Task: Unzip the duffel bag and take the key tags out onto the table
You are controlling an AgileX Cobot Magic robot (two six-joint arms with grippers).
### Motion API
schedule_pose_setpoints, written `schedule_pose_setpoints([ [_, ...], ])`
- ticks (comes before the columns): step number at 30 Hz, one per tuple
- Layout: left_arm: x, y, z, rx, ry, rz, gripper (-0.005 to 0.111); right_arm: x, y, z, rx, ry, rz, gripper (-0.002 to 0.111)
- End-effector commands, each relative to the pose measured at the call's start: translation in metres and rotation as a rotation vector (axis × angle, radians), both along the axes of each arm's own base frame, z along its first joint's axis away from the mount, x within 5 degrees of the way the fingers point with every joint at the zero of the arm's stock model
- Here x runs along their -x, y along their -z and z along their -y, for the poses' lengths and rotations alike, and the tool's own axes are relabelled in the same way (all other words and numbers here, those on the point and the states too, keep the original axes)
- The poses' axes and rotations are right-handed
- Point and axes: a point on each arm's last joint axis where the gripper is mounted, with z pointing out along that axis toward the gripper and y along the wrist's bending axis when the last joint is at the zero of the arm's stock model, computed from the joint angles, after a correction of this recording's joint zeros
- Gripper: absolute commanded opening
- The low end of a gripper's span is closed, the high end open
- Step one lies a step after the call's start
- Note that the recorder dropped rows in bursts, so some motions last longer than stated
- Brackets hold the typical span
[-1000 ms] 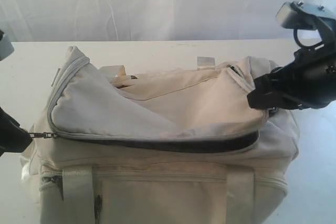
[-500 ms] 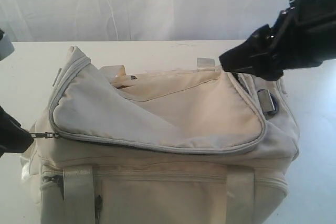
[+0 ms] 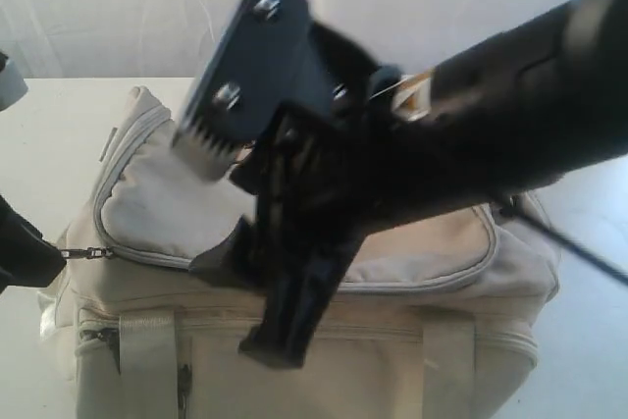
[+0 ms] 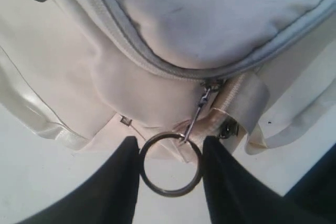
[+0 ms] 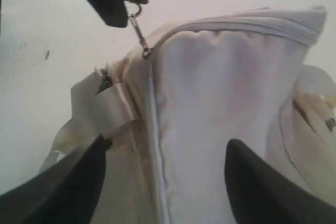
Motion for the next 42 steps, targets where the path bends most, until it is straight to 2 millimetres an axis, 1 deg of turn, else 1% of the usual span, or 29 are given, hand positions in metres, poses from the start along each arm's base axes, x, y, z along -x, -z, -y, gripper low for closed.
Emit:
schedule_pose_setpoints([
  [1,0.007,-0.013,-0.001,0.011,0.01,-0.025,0.0,-0.002,0.023,-0.036,0.088,-0.102,0.131,0.061],
  [3,0.006,-0.021,0.0,0.016,0.012,-0.005,0.0,-0.006,0.032,-0.046,0.099,-0.109,0.164,0.061],
  [6,0.006,-0.029,0.0,0.02,0.016,0.012,0.0,-0.014,0.043,-0.054,0.095,-0.088,0.166,0.061],
  [8,0.006,-0.03,0.0,0.02,0.017,0.012,0.0,-0.017,0.048,-0.057,0.099,-0.085,0.164,0.059],
  [10,0.007,-0.03,0.0,0.019,0.018,0.008,0.0,-0.017,0.049,-0.057,0.096,-0.082,0.168,0.055],
  [13,0.007,-0.03,0.0,0.019,0.018,0.008,0.0,-0.018,0.048,-0.058,0.089,-0.079,0.176,0.04],
  [16,0.007,-0.03,0.0,0.017,0.019,0.011,0.0,-0.018,0.048,-0.058,0.094,-0.081,0.17,0.02],
  [18,0.006,-0.029,-0.002,0.0,0.016,0.015,0.0,-0.017,0.05,-0.057,0.105,-0.087,0.158,0.005],
  [19,0.006,-0.029,-0.003,-0.012,0.011,0.022,0.0,-0.016,0.05,-0.057,0.112,-0.09,0.148,-0.001],
  [26,-0.002,-0.032,-0.004,-0.012,-0.018,0.095,0.0,-0.013,0.054,-0.055,0.145,-0.103,0.097,0.0],
  [35,-0.02,-0.025,-0.002,-0.028,-0.044,0.109,0.0,-0.01,0.057,-0.053,0.173,-0.118,0.065,0.0],
  [42,-0.031,-0.028,0.0,-0.003,-0.073,0.201,0.0,-0.01,0.057,-0.053,0.169,-0.109,0.055,0.0],
])
